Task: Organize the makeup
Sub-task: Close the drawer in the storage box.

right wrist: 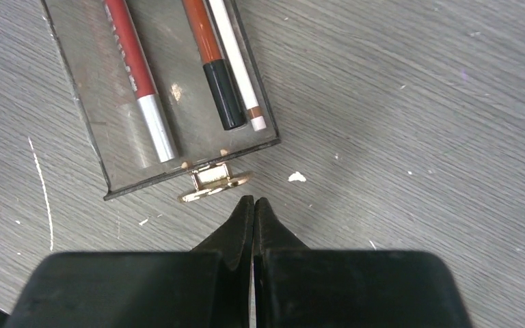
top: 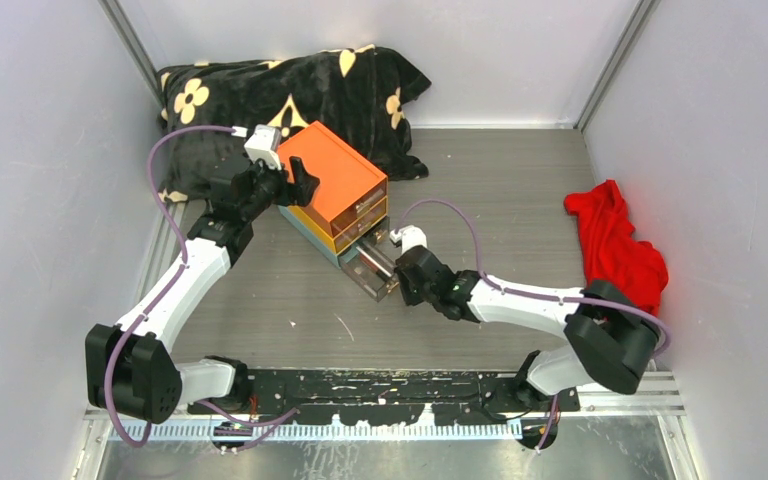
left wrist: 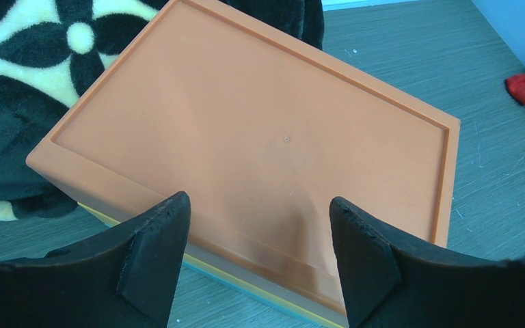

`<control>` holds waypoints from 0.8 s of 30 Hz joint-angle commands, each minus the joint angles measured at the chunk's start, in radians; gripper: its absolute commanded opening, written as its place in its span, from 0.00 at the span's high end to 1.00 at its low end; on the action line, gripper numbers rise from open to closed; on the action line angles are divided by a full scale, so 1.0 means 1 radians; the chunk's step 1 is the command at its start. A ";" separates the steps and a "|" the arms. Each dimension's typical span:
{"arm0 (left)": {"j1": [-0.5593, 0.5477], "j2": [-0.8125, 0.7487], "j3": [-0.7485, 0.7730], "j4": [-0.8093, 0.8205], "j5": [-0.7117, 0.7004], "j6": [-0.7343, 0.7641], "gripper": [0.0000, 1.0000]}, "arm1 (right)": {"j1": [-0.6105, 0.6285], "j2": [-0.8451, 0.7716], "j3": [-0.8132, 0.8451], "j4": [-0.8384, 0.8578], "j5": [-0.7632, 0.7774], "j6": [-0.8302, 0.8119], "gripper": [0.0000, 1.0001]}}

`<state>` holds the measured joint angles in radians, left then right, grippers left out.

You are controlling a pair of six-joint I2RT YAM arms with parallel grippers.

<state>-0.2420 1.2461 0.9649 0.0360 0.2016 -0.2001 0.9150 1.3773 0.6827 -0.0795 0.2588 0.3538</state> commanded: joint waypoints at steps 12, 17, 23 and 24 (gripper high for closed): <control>-0.006 0.044 -0.007 -0.110 -0.033 0.006 0.24 | 0.004 0.132 0.152 0.173 -0.018 -0.017 0.99; -0.006 0.052 -0.011 -0.107 -0.038 0.007 0.24 | 0.004 0.200 0.200 0.207 -0.015 -0.036 0.99; -0.006 0.047 -0.005 -0.117 -0.043 0.013 0.24 | 0.003 0.281 0.271 0.238 0.008 -0.073 0.99; -0.006 0.046 -0.006 -0.117 -0.045 0.013 0.24 | 0.002 0.291 0.280 0.246 0.013 -0.079 0.99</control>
<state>-0.2493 1.2697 0.9676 0.0624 0.1909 -0.1928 0.9150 1.6413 0.8982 0.0731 0.2428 0.3103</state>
